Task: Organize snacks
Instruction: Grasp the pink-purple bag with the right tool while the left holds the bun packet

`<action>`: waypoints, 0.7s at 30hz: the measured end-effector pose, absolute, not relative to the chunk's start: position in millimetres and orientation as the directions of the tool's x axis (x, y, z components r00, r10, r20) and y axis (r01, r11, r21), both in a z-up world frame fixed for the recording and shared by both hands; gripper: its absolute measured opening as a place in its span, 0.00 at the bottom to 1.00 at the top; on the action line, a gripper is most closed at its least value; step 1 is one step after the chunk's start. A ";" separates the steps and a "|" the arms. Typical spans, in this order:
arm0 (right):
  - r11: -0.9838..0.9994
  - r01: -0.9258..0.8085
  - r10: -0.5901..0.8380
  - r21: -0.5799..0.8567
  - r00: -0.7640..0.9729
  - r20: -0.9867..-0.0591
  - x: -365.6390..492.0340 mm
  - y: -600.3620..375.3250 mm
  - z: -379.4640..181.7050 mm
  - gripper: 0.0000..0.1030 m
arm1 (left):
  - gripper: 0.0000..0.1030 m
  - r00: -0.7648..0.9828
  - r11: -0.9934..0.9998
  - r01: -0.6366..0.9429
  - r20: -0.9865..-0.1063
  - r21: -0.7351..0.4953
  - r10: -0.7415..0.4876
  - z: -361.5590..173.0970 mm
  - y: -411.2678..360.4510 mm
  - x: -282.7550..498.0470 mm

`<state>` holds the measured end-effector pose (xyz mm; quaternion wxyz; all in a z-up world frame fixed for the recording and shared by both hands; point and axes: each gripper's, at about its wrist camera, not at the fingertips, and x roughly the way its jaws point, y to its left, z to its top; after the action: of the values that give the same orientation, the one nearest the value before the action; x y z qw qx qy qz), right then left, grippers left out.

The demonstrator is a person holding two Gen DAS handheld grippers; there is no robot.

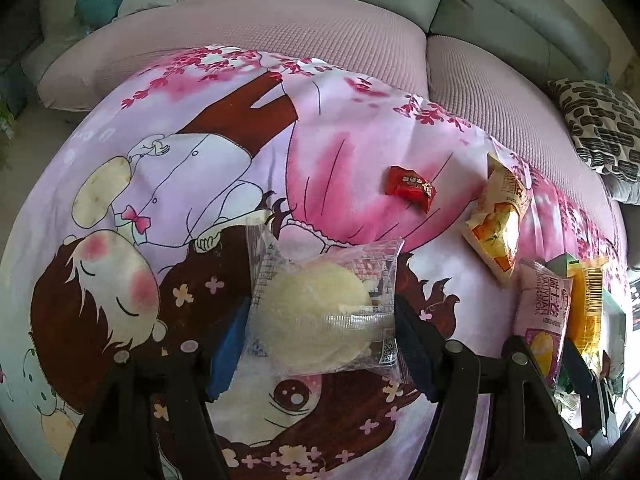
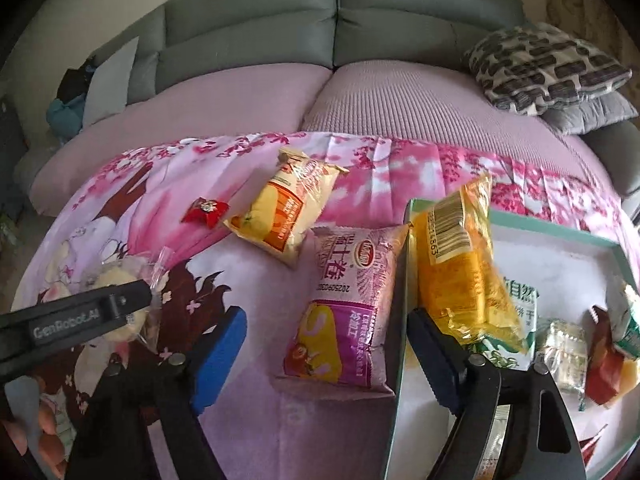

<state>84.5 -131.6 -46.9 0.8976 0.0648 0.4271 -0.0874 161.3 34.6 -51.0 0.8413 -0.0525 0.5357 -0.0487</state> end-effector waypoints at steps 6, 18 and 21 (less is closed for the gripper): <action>0.970 0.233 -0.092 0.066 0.604 -0.791 91.5 -139.6 -54.6 0.79 | 0.69 0.420 0.990 0.027 -0.897 -0.139 -0.138 -52.1 33.1 162.5; 0.968 0.239 -0.094 0.078 0.631 -0.770 88.7 -144.2 -49.1 0.72 | 0.70 0.418 0.990 0.030 -0.898 -0.139 -0.138 -52.9 32.6 163.3; 0.972 0.227 -0.102 0.068 0.659 -0.745 85.8 -139.9 -38.3 0.72 | 0.70 0.417 0.990 0.031 -0.898 -0.141 -0.140 -52.8 32.9 163.7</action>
<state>85.8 -139.9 -38.3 0.9074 0.0778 0.4029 -0.0905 163.7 32.9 -52.8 0.8402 -0.0510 0.5374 -0.0510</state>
